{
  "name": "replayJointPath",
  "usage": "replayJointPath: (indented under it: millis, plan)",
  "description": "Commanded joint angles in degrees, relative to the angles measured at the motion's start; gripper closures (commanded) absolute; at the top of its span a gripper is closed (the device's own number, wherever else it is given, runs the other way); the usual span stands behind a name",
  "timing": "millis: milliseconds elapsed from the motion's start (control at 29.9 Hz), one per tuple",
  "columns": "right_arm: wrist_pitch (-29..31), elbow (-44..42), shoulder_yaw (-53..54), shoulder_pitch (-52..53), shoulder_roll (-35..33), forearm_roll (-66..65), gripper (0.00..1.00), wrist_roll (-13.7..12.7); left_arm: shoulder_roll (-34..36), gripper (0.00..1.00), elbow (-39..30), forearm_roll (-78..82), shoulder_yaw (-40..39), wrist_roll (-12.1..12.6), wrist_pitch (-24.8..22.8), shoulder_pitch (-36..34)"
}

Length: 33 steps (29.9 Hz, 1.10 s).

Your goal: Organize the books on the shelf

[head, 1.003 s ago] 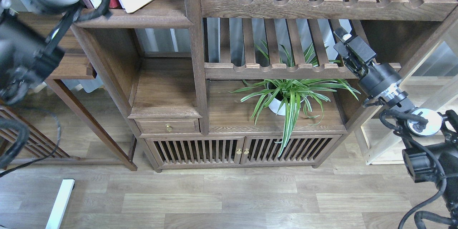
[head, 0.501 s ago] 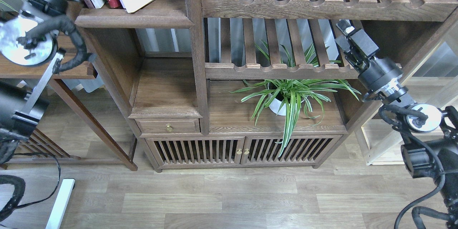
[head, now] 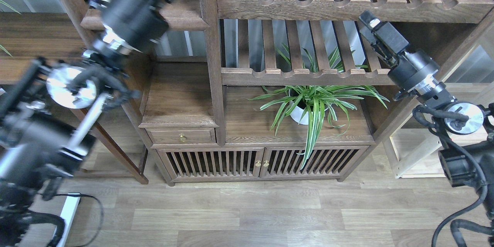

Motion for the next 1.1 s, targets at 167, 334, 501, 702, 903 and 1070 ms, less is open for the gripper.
replayJointPath:
  millis: [167,334,501,702,903,1070]
  plan:
    - [-0.3,3.8,-0.1,0.1,2.3,-2.2,0.01,0.0,-3.3,0.36,5.9,1.8,6.7,-0.4,0.0,0.2]
    - [-1.1,3.8,0.0,0.3,2.4,-2.3,0.01,0.1,-3.2,0.3,6.7,2.0,8.6,-0.3,0.1,0.8]
    - [-3.4,3.9,0.1,1.4,2.7,-2.6,0.01,0.4,-3.2,0.26,7.7,1.9,10.8,-0.3,0.1,1.3]
    - [-4.8,3.9,0.6,1.4,2.7,-2.6,0.01,0.6,-3.5,0.18,8.0,2.0,11.4,-0.4,0.1,1.8]
    - [-4.8,3.9,0.6,1.5,2.8,-2.6,0.01,0.5,-3.5,0.02,8.0,1.9,11.2,-0.3,-0.1,1.6]
    - [-4.7,3.9,0.5,1.6,2.8,-2.6,0.01,0.5,-3.5,0.02,8.0,1.9,11.2,-0.5,-0.7,1.7]
